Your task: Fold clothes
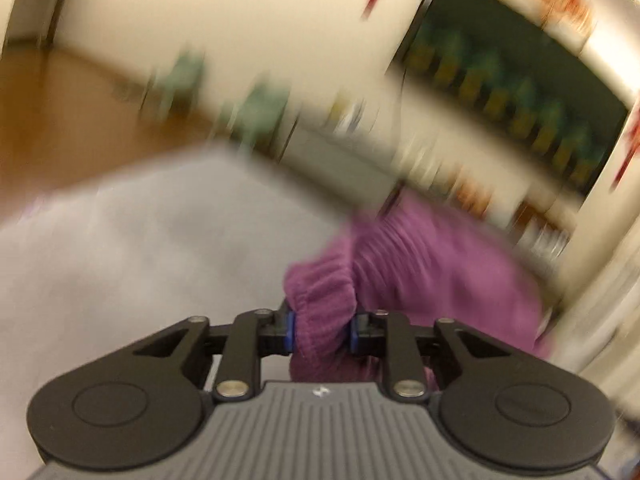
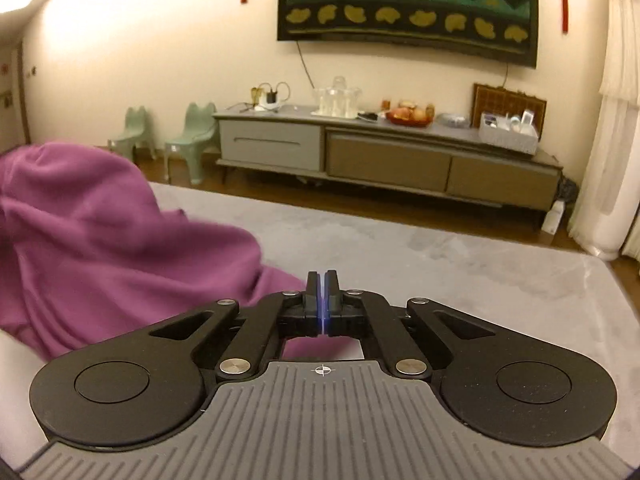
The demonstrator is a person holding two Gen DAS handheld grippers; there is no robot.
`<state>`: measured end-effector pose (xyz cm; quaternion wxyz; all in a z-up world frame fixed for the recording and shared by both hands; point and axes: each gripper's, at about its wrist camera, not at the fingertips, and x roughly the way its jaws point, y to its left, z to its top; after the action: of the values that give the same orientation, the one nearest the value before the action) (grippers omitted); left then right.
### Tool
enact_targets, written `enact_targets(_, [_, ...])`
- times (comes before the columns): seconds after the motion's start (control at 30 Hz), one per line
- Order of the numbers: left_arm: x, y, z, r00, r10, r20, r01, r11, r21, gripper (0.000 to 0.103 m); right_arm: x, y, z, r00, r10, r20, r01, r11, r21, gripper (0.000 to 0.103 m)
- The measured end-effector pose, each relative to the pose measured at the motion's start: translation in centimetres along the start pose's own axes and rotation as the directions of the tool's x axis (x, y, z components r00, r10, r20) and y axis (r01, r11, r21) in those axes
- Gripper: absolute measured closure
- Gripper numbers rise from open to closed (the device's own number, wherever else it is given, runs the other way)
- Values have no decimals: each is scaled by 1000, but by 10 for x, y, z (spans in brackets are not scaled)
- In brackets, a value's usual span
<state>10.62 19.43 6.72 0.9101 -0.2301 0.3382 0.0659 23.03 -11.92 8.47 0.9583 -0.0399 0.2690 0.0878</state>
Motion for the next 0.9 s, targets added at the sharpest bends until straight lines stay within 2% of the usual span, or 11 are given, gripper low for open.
enact_targets(0.1, [14,3,-14,990,-43,-133,42,999,-10,73,13,-2,-17,993,30,-110,-30,1000,2,92])
enact_targets(0.2, [-10,-22,-7,1000,9,27,-13,984,176,38,23,-12,-28,989,44,-142,-36,998,55,69])
enact_targets(0.27, [-2,-42,4,997,45,68,-62,958,278,20,22,-19,-27,989,68,-130,-57,994,93,37])
enact_targets(0.43, [60,-79,26,984,166,57,-172,847,503,14,52,-16,-34,987,106,-118,-89,987,134,18])
enact_targets(0.53, [106,-87,19,962,265,65,-253,775,579,16,93,-9,-37,981,158,-114,-132,970,203,19])
enact_targets(0.6, [129,-93,15,961,275,14,-227,763,606,22,113,-6,-41,967,218,-133,-187,959,215,43])
enact_targets(0.67, [143,-104,9,962,274,-15,-199,734,650,55,125,-1,-41,953,252,-165,-216,954,209,93])
enact_targets(0.7, [147,-109,5,964,266,-10,-189,711,677,79,127,0,-40,952,256,-165,-220,953,208,96])
enact_targets(0.73, [147,-113,5,969,246,-6,-175,709,683,79,123,0,-37,957,248,-150,-214,954,208,99])
enact_targets(0.83, [114,-117,23,990,135,48,-134,759,638,94,89,-10,-13,979,203,-24,-193,956,222,100])
enact_targets(0.9, [65,-114,54,992,7,122,-72,840,538,94,35,-24,18,976,158,150,-188,959,214,100])
